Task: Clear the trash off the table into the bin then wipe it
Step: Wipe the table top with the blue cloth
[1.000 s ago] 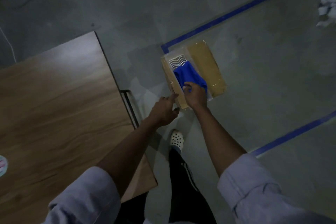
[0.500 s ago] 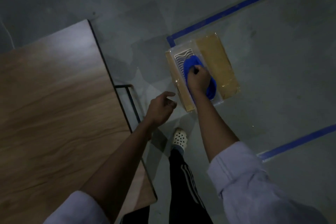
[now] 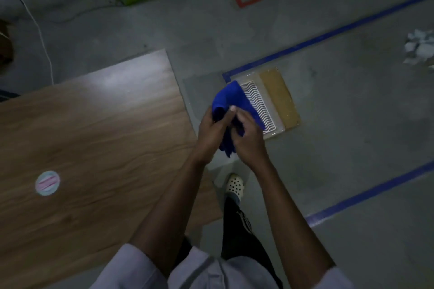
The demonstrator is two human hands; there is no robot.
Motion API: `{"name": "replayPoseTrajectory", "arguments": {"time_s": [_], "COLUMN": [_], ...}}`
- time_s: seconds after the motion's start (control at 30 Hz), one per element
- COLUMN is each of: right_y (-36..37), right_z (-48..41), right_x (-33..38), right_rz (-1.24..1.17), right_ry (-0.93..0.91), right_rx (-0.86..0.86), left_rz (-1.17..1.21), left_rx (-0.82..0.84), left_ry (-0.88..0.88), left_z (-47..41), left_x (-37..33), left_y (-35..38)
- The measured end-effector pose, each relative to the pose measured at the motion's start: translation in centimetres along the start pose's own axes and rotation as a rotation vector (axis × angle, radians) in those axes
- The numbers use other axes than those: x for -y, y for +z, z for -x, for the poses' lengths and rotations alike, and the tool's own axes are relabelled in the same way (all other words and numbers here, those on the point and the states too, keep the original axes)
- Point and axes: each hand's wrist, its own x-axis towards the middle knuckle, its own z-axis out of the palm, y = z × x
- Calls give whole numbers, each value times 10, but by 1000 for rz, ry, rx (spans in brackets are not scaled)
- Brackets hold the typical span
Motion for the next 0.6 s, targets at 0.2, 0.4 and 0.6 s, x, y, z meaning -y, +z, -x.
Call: {"name": "replayPoseTrajectory", "arguments": {"time_s": [0.2, 0.4, 0.6], "right_y": [60, 137, 184], "right_z": [88, 178, 226], "right_x": [25, 67, 91], "right_rz": [315, -31, -842], "right_ry": [-287, -79, 161], "right_rx": [110, 249, -70], "left_rz": [128, 472, 465], "left_rx": [-96, 204, 331], "left_ry": [-246, -374, -295], "left_z": [80, 179, 234], "left_x": [9, 12, 33], "left_y": [-87, -175, -214]}}
